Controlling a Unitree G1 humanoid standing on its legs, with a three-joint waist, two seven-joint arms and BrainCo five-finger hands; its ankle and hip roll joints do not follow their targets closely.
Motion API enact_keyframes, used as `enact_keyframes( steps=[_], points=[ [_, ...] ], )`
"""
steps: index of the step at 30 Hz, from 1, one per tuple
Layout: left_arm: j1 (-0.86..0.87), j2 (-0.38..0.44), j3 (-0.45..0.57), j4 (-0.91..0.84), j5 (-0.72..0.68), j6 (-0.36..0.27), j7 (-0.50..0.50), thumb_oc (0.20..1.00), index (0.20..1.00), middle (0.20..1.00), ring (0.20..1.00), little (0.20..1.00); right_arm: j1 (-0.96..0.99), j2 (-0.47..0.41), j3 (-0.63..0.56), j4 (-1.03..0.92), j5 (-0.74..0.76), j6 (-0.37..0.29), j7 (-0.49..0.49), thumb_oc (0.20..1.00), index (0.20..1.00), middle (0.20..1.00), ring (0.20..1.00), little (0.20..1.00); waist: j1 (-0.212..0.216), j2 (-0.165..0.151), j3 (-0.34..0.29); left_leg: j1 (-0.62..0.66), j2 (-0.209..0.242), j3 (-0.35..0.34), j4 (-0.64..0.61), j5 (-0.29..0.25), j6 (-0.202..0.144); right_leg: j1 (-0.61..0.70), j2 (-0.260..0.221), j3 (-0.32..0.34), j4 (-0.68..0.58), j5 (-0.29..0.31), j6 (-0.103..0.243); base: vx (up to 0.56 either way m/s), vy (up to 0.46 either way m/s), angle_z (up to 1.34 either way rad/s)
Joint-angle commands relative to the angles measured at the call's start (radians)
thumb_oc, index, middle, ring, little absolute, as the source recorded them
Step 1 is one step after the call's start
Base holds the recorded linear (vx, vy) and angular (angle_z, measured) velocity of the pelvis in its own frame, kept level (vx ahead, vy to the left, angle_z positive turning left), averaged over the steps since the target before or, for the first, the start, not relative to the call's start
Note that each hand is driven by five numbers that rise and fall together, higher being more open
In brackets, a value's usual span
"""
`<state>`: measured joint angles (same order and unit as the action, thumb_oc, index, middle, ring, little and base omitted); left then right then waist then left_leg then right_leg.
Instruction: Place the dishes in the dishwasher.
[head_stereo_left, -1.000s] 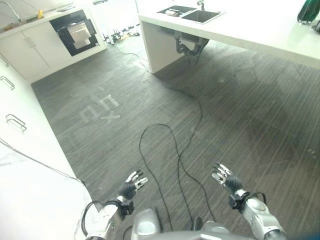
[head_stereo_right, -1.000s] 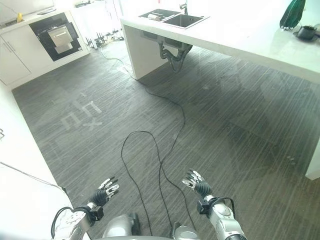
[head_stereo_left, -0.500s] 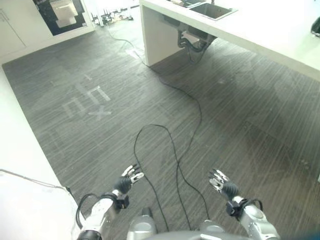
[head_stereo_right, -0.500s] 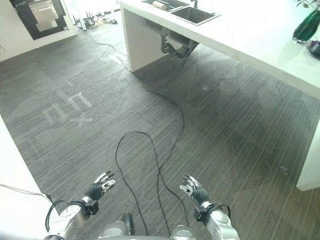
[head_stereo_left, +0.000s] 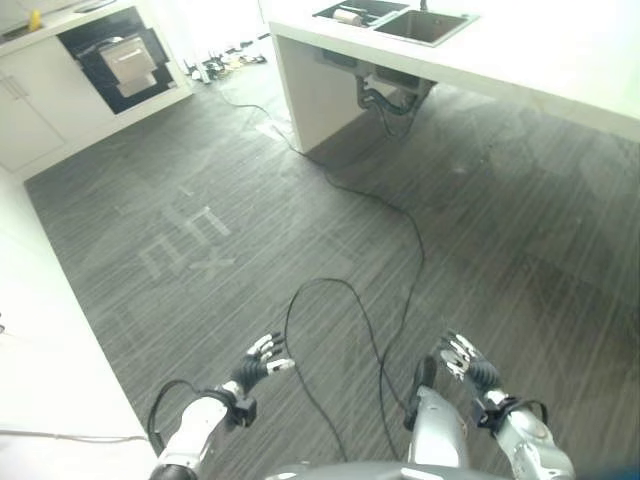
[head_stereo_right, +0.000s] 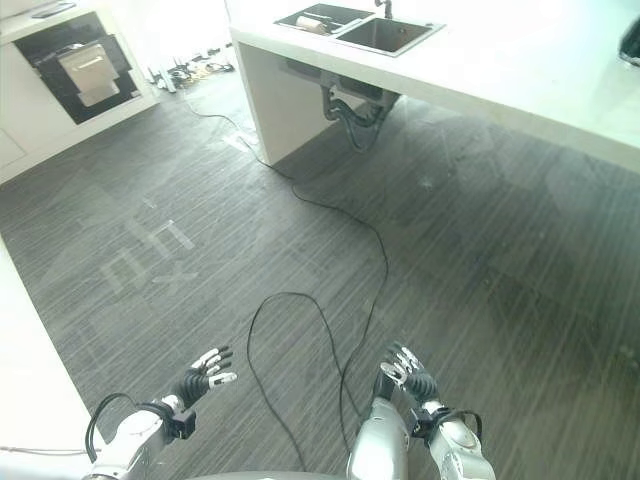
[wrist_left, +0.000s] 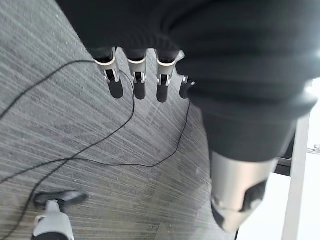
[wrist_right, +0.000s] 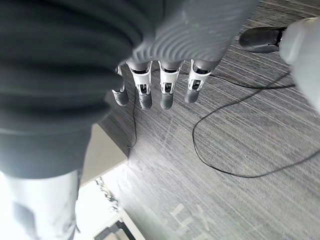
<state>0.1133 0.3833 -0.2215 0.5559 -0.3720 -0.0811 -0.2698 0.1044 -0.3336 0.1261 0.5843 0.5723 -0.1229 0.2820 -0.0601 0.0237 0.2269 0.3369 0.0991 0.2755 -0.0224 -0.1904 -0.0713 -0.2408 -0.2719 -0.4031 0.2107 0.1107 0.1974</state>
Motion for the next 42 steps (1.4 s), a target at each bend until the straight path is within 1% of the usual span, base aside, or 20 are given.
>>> enact_keyframes(
  steps=[1,2,3,5,7,10,12,13,16,17,21,23,27,32,34,36,38,39,40,42],
  points=[
    [-0.062,0.033,-0.013,-0.04,-0.031,-0.067,-0.023,1.0,1.0,1.0,1.0,1.0,-0.058,0.01,0.0,-0.053,0.05,-0.077,0.016,1.0,1.0,1.0,1.0,1.0,0.007,-0.01,0.017,-0.117,-0.164,-0.009,0.095,-0.029,0.132,0.097,0.033,-0.005,-0.046,0.029,0.009,0.46,-0.437,0.12],
    [-0.047,0.018,-0.011,-0.043,-0.036,-0.079,-0.036,1.0,1.0,1.0,1.0,1.0,-0.06,-0.003,-0.003,-0.064,0.039,-0.067,0.006,1.0,1.0,1.0,1.0,1.0,0.006,-0.006,-0.001,-0.116,-0.18,-0.014,0.179,-0.076,0.117,0.131,0.07,-0.018,-0.067,-0.003,-0.026,0.42,-0.377,0.06],
    [-0.043,0.012,-0.01,-0.042,-0.032,-0.089,-0.034,1.0,1.0,1.0,1.0,1.0,-0.062,-0.012,-0.008,-0.06,0.03,-0.064,0.011,1.0,1.0,1.0,1.0,1.0,0.006,-0.004,-0.01,-0.115,-0.188,-0.019,0.214,-0.089,0.106,0.144,0.087,-0.021,-0.077,-0.013,-0.041,0.38,-0.312,-0.04],
    [-0.041,0.005,-0.009,-0.041,-0.048,-0.092,-0.036,1.0,1.0,1.0,1.0,1.0,-0.062,-0.023,-0.011,-0.058,0.017,-0.062,0.016,1.0,1.0,1.0,1.0,1.0,0.007,0.001,-0.021,-0.115,-0.191,-0.022,0.25,-0.076,0.086,0.158,0.107,-0.029,-0.087,-0.029,-0.059,0.19,-0.15,-0.17],
    [-0.059,-0.002,-0.006,-0.052,-0.066,-0.065,-0.067,1.0,1.0,1.0,1.0,1.0,-0.063,-0.055,-0.02,-0.057,0.011,-0.061,0.02,1.0,1.0,1.0,1.0,1.0,0.018,-0.003,-0.025,-0.212,-0.146,0.005,0.41,0.033,0.019,0.235,0.139,-0.048,-0.153,-0.059,-0.104,0.26,-0.227,-0.05],
    [-0.065,-0.01,-0.008,-0.064,-0.093,-0.058,-0.13,1.0,1.0,1.0,1.0,1.0,-0.089,-0.055,-0.016,-0.054,0.014,-0.049,0.021,1.0,1.0,1.0,1.0,1.0,0.025,0.002,-0.017,-0.195,-0.152,0.0,0.274,-0.01,0.053,0.225,0.134,-0.031,-0.124,-0.067,-0.092,0.22,-0.033,0.02],
    [-0.058,-0.001,-0.016,-0.073,-0.101,-0.06,-0.138,1.0,1.0,1.0,1.0,1.0,-0.098,-0.052,-0.009,-0.056,0.014,-0.036,0.024,1.0,1.0,1.0,1.0,1.0,0.025,0.007,-0.011,-0.177,-0.137,-0.02,0.177,0.013,0.053,0.219,0.148,-0.007,-0.11,-0.073,-0.088,0.18,0.035,-0.43],
    [-0.052,0.003,-0.015,-0.079,-0.103,-0.065,-0.136,1.0,1.0,1.0,1.0,1.0,-0.105,-0.052,-0.002,-0.056,0.016,-0.026,0.027,1.0,1.0,1.0,1.0,1.0,0.031,0.002,-0.004,-0.189,-0.11,-0.028,0.109,0.089,0.038,0.232,0.155,-0.001,-0.124,-0.067,-0.1,0.11,0.047,-0.15],
    [-0.043,-0.004,-0.009,-0.084,-0.116,-0.078,-0.132,1.0,1.0,1.0,1.0,1.0,-0.113,-0.055,0.008,-0.055,0.007,-0.007,0.035,1.0,1.0,1.0,1.0,1.0,0.05,0.006,0.009,-0.22,-0.011,-0.021,0.027,0.212,-0.023,0.317,0.166,0.024,-0.177,-0.097,-0.105,0.21,0.181,-0.28],
    [-0.05,-0.017,0.004,-0.084,-0.116,-0.08,-0.144,1.0,1.0,1.0,1.0,1.0,-0.108,-0.06,0.013,-0.054,-0.018,0.002,0.042,1.0,1.0,1.0,1.0,1.0,0.053,0.009,0.021,-0.266,0.101,0.036,0.0,0.285,-0.059,0.37,0.142,0.018,-0.183,-0.144,-0.103,0.3,0.27,-0.54],
    [-0.077,-0.011,0.002,-0.074,-0.106,-0.067,-0.156,1.0,1.0,1.0,1.0,1.0,-0.104,-0.06,0.027,-0.046,-0.006,-0.016,0.025,1.0,1.0,1.0,1.0,1.0,0.046,0.011,0.029,-0.257,0.134,0.107,0.01,0.28,-0.056,0.362,0.103,-0.043,-0.112,-0.181,-0.1,0.23,0.262,-0.19],
    [-0.087,-0.005,-0.006,-0.069,-0.081,-0.058,-0.148,1.0,1.0,1.0,1.0,1.0,-0.095,-0.051,0.02,-0.038,0.017,-0.018,0.032,1.0,1.0,1.0,1.0,1.0,0.05,0.012,0.024,-0.25,0.12,0.088,0.006,0.271,-0.051,0.352,0.083,-0.055,-0.047,-0.206,-0.093,0.3,0.288,0.05],
    [-0.103,0.013,-0.021,-0.066,-0.068,-0.055,-0.151,1.0,1.0,1.0,1.0,1.0,-0.058,-0.027,-0.003,-0.047,0.022,-0.032,0.035,1.0,1.0,1.0,1.0,1.0,0.044,0.018,0.006,-0.231,0.067,0.045,-0.02,0.242,-0.015,0.323,0.059,-0.018,0.092,-0.276,-0.085,0.28,0.284,0.1],
    [-0.128,0.038,-0.052,-0.05,-0.056,-0.07,-0.141,1.0,1.0,1.0,1.0,1.0,-0.045,-0.001,-0.009,-0.066,0.041,-0.04,0.001,1.0,1.0,1.0,1.0,1.0,0.016,0.015,-0.008,-0.218,-0.057,0.004,-0.044,0.183,0.086,0.229,0.034,0.104,0.395,-0.212,-0.028,0.21,0.315,0.25],
    [-0.134,0.038,-0.056,-0.049,-0.062,-0.068,-0.134,1.0,1.0,1.0,1.0,1.0,-0.038,0.006,-0.01,-0.076,0.034,-0.036,-0.003,1.0,1.0,1.0,1.0,1.0,0.011,0.011,-0.01,-0.218,-0.086,0.006,-0.046,0.17,0.105,0.209,0.03,0.118,0.469,-0.189,-0.015,0.13,0.214,0.17],
    [-0.131,0.033,-0.057,-0.053,-0.079,-0.06,-0.108,1.0,1.0,1.0,1.0,1.0,-0.032,0.007,-0.004,-0.078,0.031,-0.025,0.006,1.0,1.0,1.0,1.0,1.0,0.012,0.019,-0.009,-0.205,-0.119,0.022,-0.056,0.151,0.134,0.142,-0.013,0.11,0.617,-0.118,-0.006,0.2,0.3,0.2],
    [-0.126,0.032,-0.052,-0.057,-0.094,-0.057,-0.099,1.0,1.0,1.0,1.0,1.0,-0.034,0.006,0.002,-0.076,0.02,-0.027,0.015,1.0,1.0,1.0,1.0,1.0,0.01,0.019,-0.005,-0.197,-0.125,0.027,-0.057,0.144,0.132,0.122,0.001,0.096,0.576,-0.117,-0.008,0.14,0.109,-0.05],
    [-0.123,0.033,-0.046,-0.066,-0.103,-0.051,-0.101,1.0,1.0,1.0,1.0,1.0,-0.036,0.004,0.005,-0.077,0.018,-0.031,0.017,1.0,1.0,1.0,1.0,1.0,0.006,0.023,0.0,-0.205,-0.115,0.036,-0.051,0.154,0.128,0.119,0.039,0.066,0.5,-0.1,-0.029,0.16,-0.05,-0.21],
    [-0.121,0.031,-0.041,-0.079,-0.103,-0.037,-0.102,1.0,1.0,1.0,1.0,1.0,-0.034,0.002,0.0,-0.084,0.015,-0.026,0.02,1.0,1.0,1.0,1.0,1.0,-0.003,0.013,0.006,-0.194,-0.121,0.024,-0.05,0.145,0.122,0.114,0.059,0.061,0.374,-0.073,-0.027,0.23,-0.097,-0.19],
    [-0.124,0.033,-0.04,-0.093,-0.089,-0.024,-0.095,1.0,1.0,1.0,1.0,1.0,-0.033,0.0,-0.001,-0.084,0.018,-0.026,0.024,1.0,1.0,1.0,1.0,1.0,-0.014,0.0,0.015,-0.169,-0.13,0.02,-0.053,0.13,0.114,0.095,0.053,0.046,0.209,-0.027,-0.025,0.27,-0.11,0.0]
  ],
)
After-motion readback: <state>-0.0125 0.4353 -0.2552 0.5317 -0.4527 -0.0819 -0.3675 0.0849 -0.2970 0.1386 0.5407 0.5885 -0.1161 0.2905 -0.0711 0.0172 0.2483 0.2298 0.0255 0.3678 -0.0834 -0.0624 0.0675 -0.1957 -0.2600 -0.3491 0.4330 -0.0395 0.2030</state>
